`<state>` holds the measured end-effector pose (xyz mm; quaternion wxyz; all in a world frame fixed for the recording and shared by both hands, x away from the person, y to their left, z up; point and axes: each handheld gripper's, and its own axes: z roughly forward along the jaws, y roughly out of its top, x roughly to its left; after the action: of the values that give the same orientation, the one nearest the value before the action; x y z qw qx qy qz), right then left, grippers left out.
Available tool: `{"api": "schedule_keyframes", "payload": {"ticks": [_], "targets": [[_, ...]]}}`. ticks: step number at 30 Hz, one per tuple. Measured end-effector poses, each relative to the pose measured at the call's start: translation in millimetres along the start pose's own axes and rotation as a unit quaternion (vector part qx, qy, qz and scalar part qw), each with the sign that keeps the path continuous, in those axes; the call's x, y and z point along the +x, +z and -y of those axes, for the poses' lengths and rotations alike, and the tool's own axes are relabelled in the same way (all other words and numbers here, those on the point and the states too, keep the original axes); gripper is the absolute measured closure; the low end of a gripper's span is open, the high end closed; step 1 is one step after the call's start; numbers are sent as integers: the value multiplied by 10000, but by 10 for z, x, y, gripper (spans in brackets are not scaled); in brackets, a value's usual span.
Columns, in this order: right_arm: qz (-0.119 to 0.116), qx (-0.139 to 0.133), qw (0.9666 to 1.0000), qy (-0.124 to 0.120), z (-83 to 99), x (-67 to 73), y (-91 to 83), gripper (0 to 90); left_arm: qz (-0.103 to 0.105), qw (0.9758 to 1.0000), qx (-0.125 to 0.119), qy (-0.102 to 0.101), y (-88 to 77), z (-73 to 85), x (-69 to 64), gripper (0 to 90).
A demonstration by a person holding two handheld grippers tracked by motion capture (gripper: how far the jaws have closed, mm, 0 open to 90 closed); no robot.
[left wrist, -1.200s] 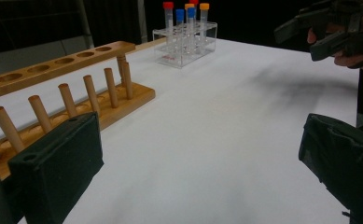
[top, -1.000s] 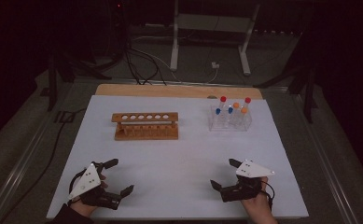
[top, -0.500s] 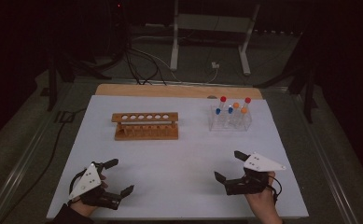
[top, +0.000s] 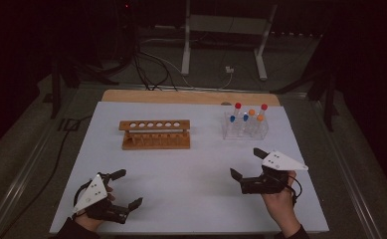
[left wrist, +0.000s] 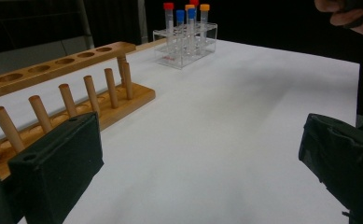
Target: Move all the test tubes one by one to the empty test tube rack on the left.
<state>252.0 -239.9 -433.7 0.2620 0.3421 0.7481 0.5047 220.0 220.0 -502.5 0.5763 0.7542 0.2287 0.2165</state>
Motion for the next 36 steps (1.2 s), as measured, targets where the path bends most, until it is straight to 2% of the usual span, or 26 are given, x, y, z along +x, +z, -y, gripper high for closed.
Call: {"api": "schedule_keyframes", "payload": {"ticks": [5,13,19,22,27,28,31,33,35,36], "targets": [[258,37,9997,14,-59,-56,114,0,7,10000,-3,-5,1,0,0,5],[442,-27,9989,141,-103,-167,282,0,2,10000,-6,-1,-3,0,-2,5],[842,-31,9961,247,-150,-296,455,0,4,10000,-6,-9,-3,1,-1,5],[870,-4,9957,319,-157,-344,504,0,13,10000,-15,-24,-4,0,2,5],[1045,63,9934,458,-157,-460,629,20,22,10000,-33,-47,-8,-1,5,5],[1124,105,9924,490,-156,-505,678,53,16,10000,-32,-46,-9,0,5,5],[1236,126,9908,532,-153,-544,722,72,9,10000,-13,-37,-8,1,3,5],[1340,287,9889,573,-143,-606,796,113,8,10000,-9,-35,-6,2,0,5],[1367,327,9883,598,-138,-628,815,147,9,10000,-5,-21,-6,2,-5,5],[1393,418,9870,686,-127,-674,857,171,5,10000,5,-4,-6,0,-7,5]]}}
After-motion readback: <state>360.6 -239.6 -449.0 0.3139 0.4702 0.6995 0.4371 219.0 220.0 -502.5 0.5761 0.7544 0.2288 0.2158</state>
